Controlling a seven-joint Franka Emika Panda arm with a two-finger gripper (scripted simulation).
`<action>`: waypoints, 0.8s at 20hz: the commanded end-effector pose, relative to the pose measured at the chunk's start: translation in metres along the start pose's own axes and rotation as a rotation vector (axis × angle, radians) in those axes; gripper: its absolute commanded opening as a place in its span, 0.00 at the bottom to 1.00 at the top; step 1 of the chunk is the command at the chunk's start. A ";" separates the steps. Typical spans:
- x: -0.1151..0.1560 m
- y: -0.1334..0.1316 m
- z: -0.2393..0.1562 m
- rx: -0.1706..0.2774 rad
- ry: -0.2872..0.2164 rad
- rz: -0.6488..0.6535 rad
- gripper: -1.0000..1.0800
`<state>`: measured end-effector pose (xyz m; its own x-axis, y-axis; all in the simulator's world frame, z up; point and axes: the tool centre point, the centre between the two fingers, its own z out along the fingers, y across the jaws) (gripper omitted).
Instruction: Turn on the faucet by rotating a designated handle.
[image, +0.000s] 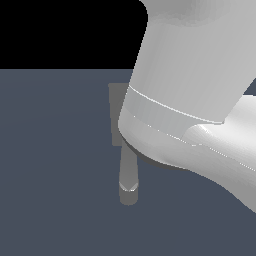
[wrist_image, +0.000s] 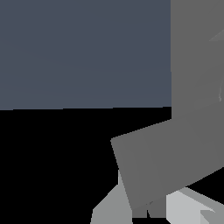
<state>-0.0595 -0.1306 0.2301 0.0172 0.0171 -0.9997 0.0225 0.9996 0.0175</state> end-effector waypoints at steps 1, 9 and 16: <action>0.012 0.000 0.000 -0.006 0.011 0.001 0.00; 0.039 -0.006 0.001 -0.010 0.014 0.001 0.00; 0.060 -0.011 0.001 -0.012 0.017 0.001 0.00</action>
